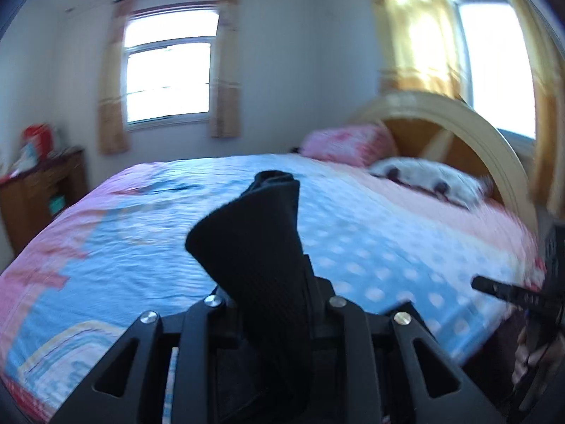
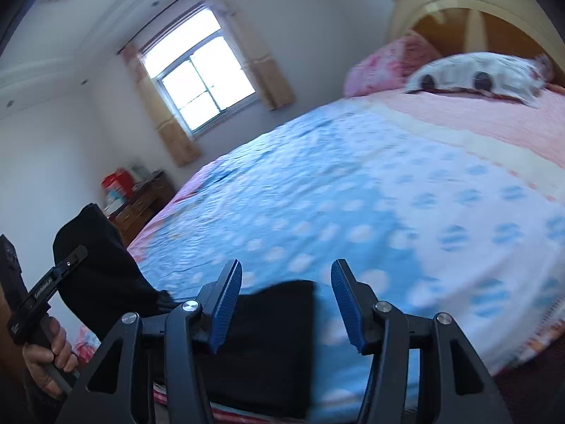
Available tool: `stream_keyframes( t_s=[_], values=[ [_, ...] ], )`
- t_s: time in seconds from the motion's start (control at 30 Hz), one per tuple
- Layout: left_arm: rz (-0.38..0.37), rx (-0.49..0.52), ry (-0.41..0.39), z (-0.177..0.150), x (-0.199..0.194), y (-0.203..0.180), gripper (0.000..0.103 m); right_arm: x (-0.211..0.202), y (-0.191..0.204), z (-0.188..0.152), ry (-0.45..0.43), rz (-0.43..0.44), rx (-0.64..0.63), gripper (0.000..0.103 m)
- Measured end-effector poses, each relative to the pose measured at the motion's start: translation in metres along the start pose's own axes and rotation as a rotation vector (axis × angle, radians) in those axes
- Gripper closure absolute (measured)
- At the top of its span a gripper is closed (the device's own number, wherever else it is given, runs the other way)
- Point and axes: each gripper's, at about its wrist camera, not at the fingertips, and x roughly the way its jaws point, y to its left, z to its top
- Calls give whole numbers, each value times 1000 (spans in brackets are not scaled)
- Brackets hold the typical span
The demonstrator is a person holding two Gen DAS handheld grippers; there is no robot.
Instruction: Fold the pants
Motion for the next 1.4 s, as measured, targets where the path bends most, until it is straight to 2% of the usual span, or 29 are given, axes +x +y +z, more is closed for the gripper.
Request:
stream_keyframes(
  t_s=[0.07, 0.13, 0.3, 0.33, 0.4, 0.47, 0.5, 0.57, 0.63, 0.7, 0.73, 0.77, 0.83, 0.87, 0.93, 1.07, 1.13, 1.2, 1.23, 1.27, 1.33, 1.4],
  values=[
    [-36, 113, 30, -12, 14, -44, 78, -9, -24, -9, -1, -31, 48, 48],
    [-34, 250, 59, -30, 27, -89, 78, -14, -41, -18, 7, -45, 88, 48],
    [-41, 492, 176, -84, 54, -152, 74, -10, -68, -26, 24, -34, 185, 48],
    [-55, 546, 197, -96, 55, -164, 65, -10, -68, -26, 21, -26, 190, 48],
    [-134, 634, 193, -114, 45, -184, 54, -11, -65, -24, 14, -25, 173, 48],
    [-155, 709, 127, -120, 26, -198, 35, -12, -62, -23, 9, -25, 153, 48],
    [-157, 713, 106, -118, 19, -199, 34, -12, -60, -22, 9, -27, 145, 48],
    [-212, 628, 111, -100, 7, -187, 32, -13, -57, -23, 10, -33, 131, 48],
    [-208, 514, 125, -79, -1, -163, 31, -15, -50, -22, 1, -33, 100, 48],
    [-143, 399, 121, -58, -9, -128, 23, -14, -37, -21, 10, -8, 43, 48],
    [-90, 348, 115, -48, -11, -110, 13, -12, -27, -20, 28, 22, 15, 48],
    [-11, 299, 109, -41, -13, -90, 10, -8, -22, -20, 48, 53, -4, 48],
    [110, 244, 129, -36, -7, -58, 10, 4, -2, -23, 127, 148, -19, 48],
    [144, 222, 154, -36, -2, -48, 10, 13, 5, -25, 165, 189, 2, 48],
    [202, 162, 236, -41, 16, -22, 10, 29, 13, -30, 225, 205, 17, 48],
    [261, 97, 326, -55, 41, -6, 10, 61, 33, -40, 282, 68, -108, 48],
    [272, 82, 352, -62, 47, -7, 10, 76, 39, -46, 325, 48, -136, 48],
    [277, 86, 362, -65, 53, -4, 10, 85, 50, -55, 359, 12, -234, 48],
    [283, 94, 363, -67, 52, -4, 10, 84, 53, -58, 355, -9, -287, 52],
    [286, 102, 362, -68, 53, -6, 10, 81, 59, -61, 346, -38, -361, 64],
    [291, 111, 358, -64, 58, -7, 10, 75, 59, -64, 367, -68, -427, 68],
    [296, 111, 354, -64, 57, -8, 9, 65, 49, -64, 360, -77, -423, 68]
  ],
)
